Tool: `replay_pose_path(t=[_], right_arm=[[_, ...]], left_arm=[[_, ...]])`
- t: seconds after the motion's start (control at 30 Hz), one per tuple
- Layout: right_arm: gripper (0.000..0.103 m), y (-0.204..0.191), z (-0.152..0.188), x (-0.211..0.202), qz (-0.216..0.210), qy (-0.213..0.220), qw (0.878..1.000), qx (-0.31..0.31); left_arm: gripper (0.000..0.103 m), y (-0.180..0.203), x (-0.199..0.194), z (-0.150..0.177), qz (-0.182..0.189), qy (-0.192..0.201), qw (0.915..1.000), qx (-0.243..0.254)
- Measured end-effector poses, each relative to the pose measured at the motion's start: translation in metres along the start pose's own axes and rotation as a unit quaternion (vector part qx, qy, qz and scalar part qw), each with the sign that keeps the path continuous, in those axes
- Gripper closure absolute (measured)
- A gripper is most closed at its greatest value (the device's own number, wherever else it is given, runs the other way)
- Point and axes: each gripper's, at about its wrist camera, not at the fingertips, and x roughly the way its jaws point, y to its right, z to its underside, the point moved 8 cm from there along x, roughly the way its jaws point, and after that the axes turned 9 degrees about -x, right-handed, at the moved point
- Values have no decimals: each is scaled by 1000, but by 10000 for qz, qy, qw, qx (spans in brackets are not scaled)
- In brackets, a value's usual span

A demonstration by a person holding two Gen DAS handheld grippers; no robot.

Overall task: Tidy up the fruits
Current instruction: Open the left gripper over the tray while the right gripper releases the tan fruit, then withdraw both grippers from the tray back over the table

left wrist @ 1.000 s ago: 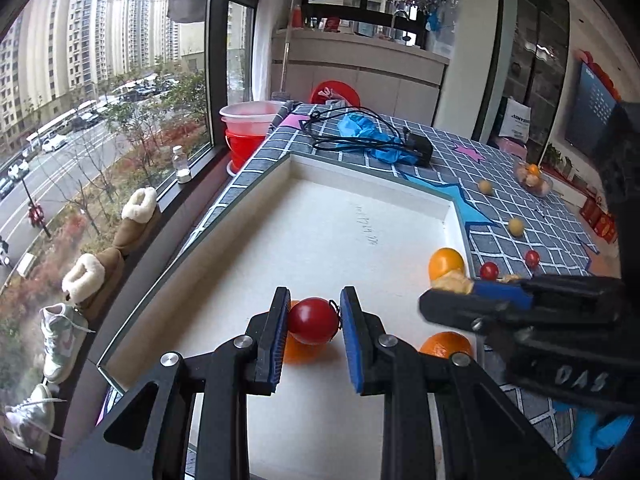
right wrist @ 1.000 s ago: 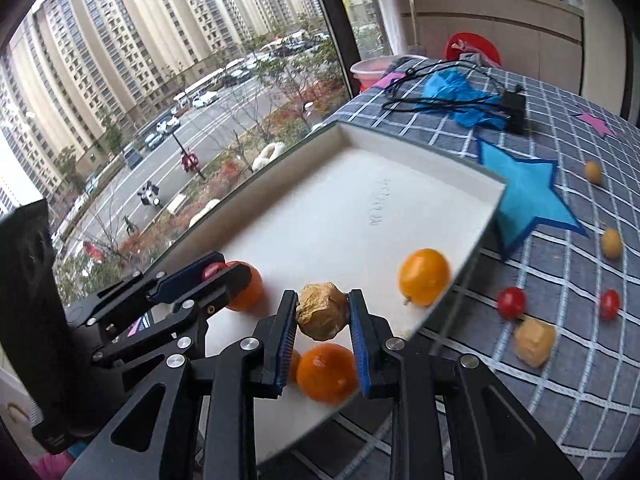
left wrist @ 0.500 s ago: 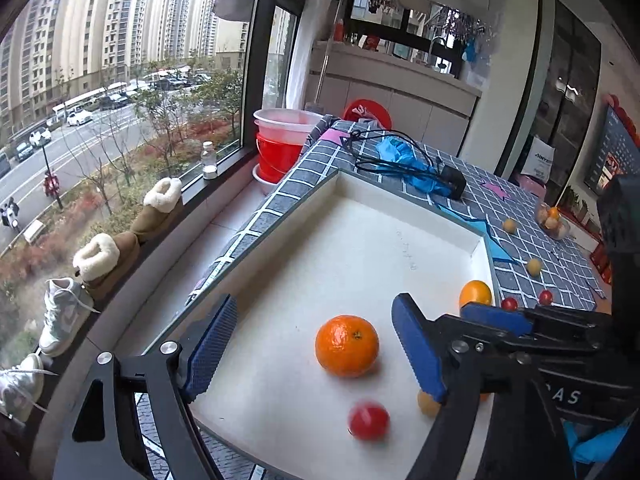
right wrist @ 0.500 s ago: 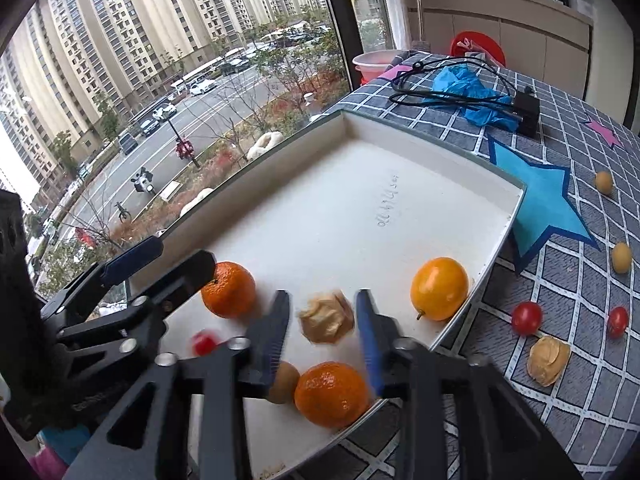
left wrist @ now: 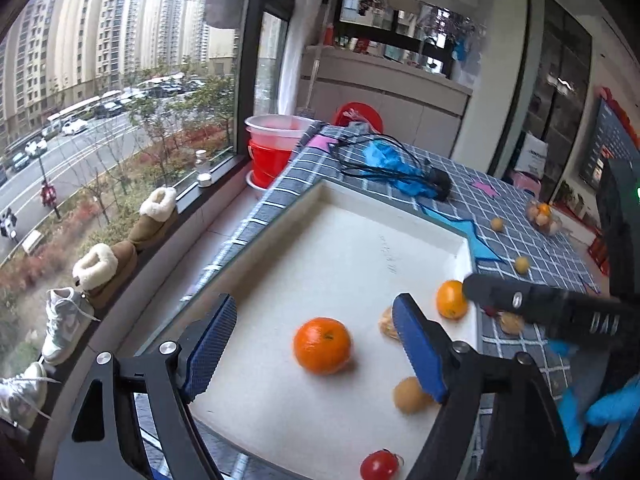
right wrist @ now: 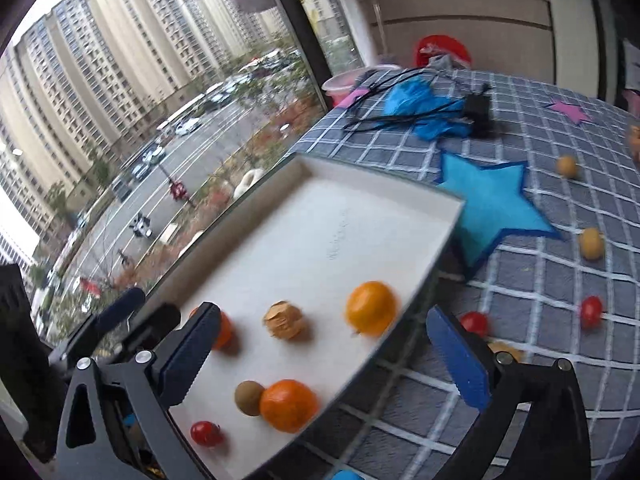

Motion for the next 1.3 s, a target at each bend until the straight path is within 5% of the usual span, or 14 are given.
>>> replay_pose_path(t=[0.4, 0.67, 1.3], right_arm=[[0, 102, 26, -53, 845, 63, 9918, 961], [0, 175, 69, -65, 1618, -496, 9746, 1468], [0, 164, 53, -21, 1871, -714, 9780, 582]], left_arm=[[20, 52, 2, 21, 366, -208, 9981, 442], [20, 84, 6, 33, 557, -370, 9954, 680], [20, 140, 2, 68, 987, -699, 9839, 1315]])
